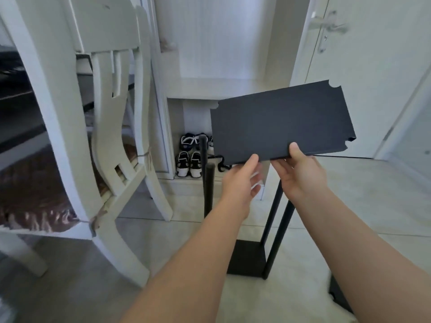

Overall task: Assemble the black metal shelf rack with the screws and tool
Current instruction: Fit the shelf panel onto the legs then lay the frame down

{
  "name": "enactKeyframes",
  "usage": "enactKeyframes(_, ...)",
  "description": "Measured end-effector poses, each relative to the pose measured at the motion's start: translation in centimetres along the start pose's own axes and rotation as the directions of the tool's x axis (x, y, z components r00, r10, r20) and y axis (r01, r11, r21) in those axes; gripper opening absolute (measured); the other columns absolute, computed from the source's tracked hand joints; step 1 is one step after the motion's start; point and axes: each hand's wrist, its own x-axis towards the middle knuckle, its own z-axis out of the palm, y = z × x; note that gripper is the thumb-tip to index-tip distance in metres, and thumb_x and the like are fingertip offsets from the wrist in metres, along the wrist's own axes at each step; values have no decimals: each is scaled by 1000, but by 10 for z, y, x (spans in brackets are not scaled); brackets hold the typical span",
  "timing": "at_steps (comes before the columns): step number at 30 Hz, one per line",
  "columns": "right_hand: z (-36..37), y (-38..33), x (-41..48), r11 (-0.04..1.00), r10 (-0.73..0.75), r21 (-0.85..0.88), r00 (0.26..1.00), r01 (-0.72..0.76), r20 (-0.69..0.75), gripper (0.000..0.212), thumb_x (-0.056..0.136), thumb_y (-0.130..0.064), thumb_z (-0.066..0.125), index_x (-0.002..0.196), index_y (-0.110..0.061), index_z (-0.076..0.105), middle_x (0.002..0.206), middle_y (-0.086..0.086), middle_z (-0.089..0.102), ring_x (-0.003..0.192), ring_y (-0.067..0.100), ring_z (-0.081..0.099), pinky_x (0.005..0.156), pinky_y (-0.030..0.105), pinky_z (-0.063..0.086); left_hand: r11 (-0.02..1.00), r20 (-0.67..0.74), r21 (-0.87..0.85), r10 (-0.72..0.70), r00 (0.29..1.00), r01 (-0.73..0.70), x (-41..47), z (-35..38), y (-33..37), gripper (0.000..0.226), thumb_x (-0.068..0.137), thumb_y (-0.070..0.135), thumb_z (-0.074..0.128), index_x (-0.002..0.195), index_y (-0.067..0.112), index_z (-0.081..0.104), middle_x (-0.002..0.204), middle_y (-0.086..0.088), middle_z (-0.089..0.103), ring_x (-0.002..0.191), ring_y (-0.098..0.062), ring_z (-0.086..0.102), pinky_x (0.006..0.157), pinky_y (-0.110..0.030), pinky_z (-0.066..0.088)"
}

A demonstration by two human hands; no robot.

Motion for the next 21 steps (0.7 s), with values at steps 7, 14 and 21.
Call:
enactKeyframes(7,-16,17,3,998,58,24,998,-58,11,14,100,-5,61,114,-8,62,114,12,75,99,27,75,75,34,63,998,-41,-39,48,998,-50,19,2,-10,31,92,38,70,117,21,64,110,-2,75,100,-11,69,72,-25,51)
enactKeyframes(14,-28,30,35,979,157,-119,984,-166,-80,39,99,-22,67,135,-15,53,118,18,71,90,29,77,69,39,64,1000,-130,1,19,991,-19,51,-5,-15,25,90,33,73,107,15,69,96,-3,76,92,-14,70,71,-25,53)
enactKeyframes(21,-34,36,51,934,199,-283,976,-216,-90,30,99,-26,66,124,-10,59,107,19,74,82,29,78,63,37,63,998,-173,45,-42,984,51,70,-10,-16,27,89,37,73,105,15,70,96,-3,77,81,-11,67,68,-25,52)
